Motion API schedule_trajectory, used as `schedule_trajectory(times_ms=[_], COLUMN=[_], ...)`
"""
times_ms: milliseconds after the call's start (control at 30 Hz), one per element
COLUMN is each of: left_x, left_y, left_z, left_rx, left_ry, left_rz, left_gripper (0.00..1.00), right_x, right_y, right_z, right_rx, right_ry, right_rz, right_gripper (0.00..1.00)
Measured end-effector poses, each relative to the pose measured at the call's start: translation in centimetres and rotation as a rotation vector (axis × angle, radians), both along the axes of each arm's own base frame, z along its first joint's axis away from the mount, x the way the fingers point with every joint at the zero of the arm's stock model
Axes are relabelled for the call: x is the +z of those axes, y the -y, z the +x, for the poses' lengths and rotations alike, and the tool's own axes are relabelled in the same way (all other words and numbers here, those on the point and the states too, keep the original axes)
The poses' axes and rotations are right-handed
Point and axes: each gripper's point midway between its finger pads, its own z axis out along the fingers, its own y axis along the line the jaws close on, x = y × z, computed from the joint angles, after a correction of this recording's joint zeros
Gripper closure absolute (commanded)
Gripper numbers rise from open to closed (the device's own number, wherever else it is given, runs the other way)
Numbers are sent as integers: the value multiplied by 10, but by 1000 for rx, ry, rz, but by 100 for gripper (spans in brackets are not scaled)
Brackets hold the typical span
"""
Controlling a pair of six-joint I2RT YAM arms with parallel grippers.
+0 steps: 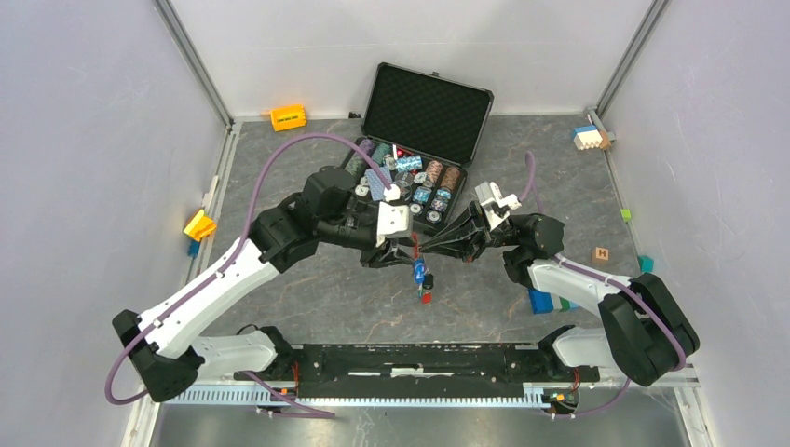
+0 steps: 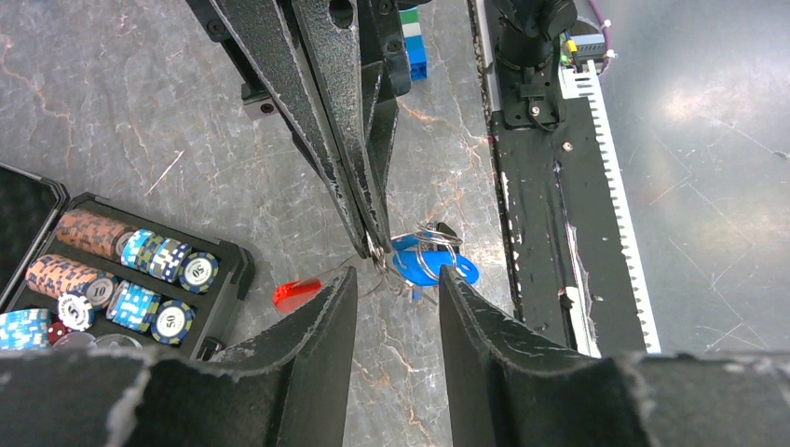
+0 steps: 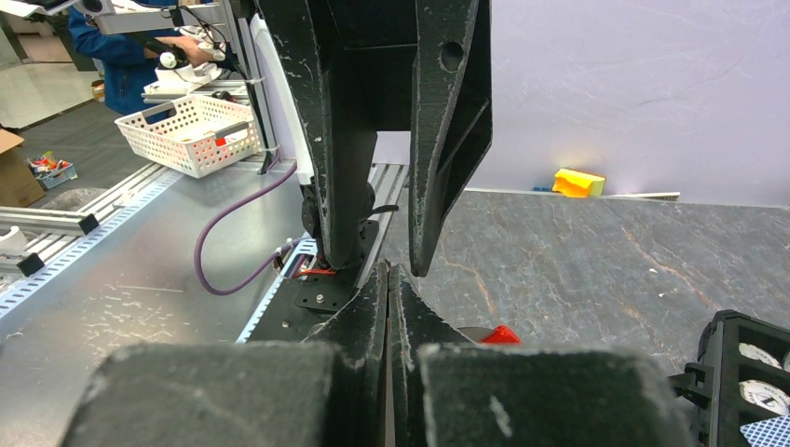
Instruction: Put the keys on the keyring
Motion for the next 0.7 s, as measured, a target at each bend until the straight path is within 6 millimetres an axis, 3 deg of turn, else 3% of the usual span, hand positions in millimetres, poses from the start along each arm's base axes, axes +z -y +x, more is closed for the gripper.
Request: schedule_trajectory(times_ms=[333, 567, 700], left_x=[-11, -12, -12], left_y=[8, 9, 9], left_z=[4, 6, 7], left_rx=[-14, -9, -5], left_ry=[-25, -27, -31], left_rz=[12, 10, 9], left_gripper=[68, 83, 98], right_x=[0, 0, 0], right_y=[0, 0, 0], right_z=[0, 0, 0], right_rx=[0, 1, 0], right_ry=[1, 1, 2], right_rz=[1, 0, 0], right_gripper=[100, 100, 100])
